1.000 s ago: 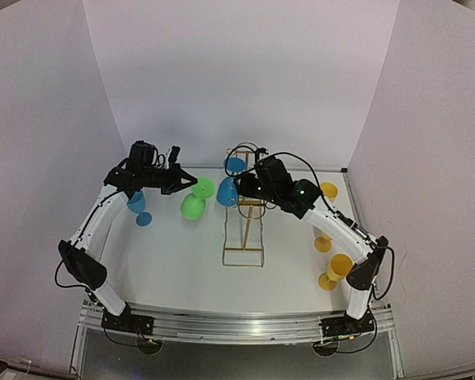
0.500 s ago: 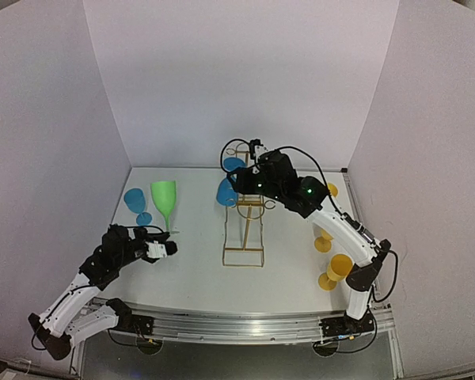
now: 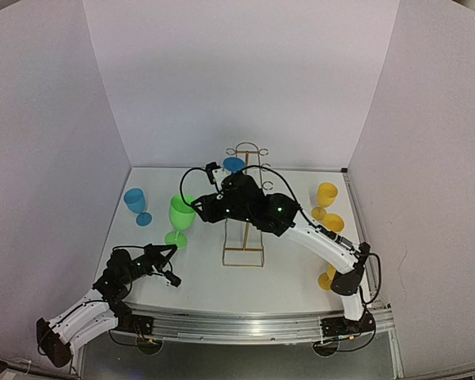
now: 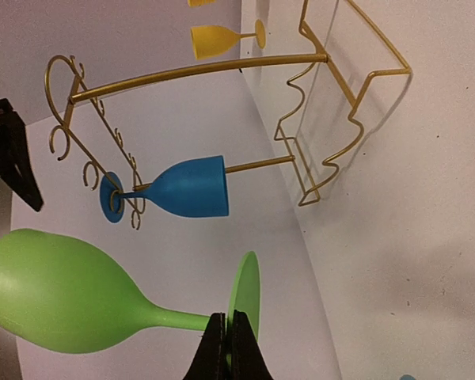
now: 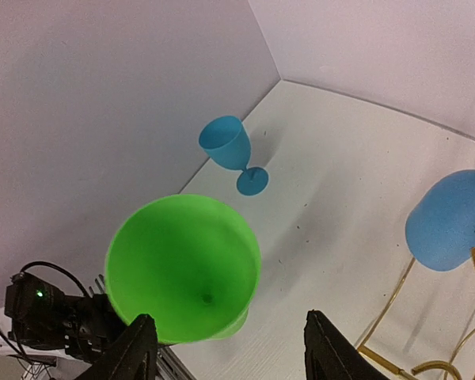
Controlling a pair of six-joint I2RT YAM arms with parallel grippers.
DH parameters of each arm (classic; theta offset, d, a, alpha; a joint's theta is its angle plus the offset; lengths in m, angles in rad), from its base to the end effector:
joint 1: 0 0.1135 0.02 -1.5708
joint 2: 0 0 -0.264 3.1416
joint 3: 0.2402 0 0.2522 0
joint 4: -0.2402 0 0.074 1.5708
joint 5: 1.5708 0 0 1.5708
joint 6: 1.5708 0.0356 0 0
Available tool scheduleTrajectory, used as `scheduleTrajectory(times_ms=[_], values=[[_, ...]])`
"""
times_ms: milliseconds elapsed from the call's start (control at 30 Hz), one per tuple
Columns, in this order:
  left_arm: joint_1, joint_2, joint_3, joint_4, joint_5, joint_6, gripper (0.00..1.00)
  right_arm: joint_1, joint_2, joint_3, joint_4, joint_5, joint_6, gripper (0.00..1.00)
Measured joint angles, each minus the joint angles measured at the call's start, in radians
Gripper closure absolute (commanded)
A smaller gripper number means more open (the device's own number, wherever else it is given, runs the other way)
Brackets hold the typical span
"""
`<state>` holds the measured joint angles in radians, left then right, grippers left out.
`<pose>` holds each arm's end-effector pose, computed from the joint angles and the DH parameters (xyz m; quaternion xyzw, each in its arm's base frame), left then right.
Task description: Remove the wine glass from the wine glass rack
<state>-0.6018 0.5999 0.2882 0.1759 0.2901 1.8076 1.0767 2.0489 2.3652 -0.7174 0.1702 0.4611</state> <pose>0.1268 -0.0994 0.2299 0.7302 0.1781 0.2792 0.5976 0.2216 0.3986 0.4385 -0.2070 0.8060 0.3316 0.4446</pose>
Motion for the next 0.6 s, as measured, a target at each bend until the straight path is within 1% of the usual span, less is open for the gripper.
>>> scheduleTrajectory(times_ms=[100, 300, 400, 467, 533, 600], values=[[0.000, -0.005, -0.019, 0.039, 0.022, 0.033, 1.00, 0.004, 0.032, 0.003, -0.014, -0.012, 0.006, 0.43], [0.000, -0.006, -0.025, 0.054, 0.046, 0.063, 1.00, 0.007, 0.053, 0.030, -0.021, -0.037, 0.017, 0.48], [0.000, 0.000, -0.025, 0.073, 0.048, 0.075, 1.00, 0.008, 0.061, 0.044, -0.024, -0.051, 0.030, 0.54], [0.000, 0.010, -0.025, 0.077, 0.048, 0.080, 1.00, 0.008, 0.070, 0.050, -0.027, -0.058, 0.037, 0.61], [0.000, 0.015, -0.025, 0.075, 0.049, 0.083, 1.00, 0.008, 0.083, 0.061, -0.034, -0.061, 0.046, 0.74], [0.001, 0.015, -0.025, 0.065, 0.050, 0.088, 1.00, 0.008, 0.097, 0.072, -0.040, -0.061, 0.049, 0.91]])
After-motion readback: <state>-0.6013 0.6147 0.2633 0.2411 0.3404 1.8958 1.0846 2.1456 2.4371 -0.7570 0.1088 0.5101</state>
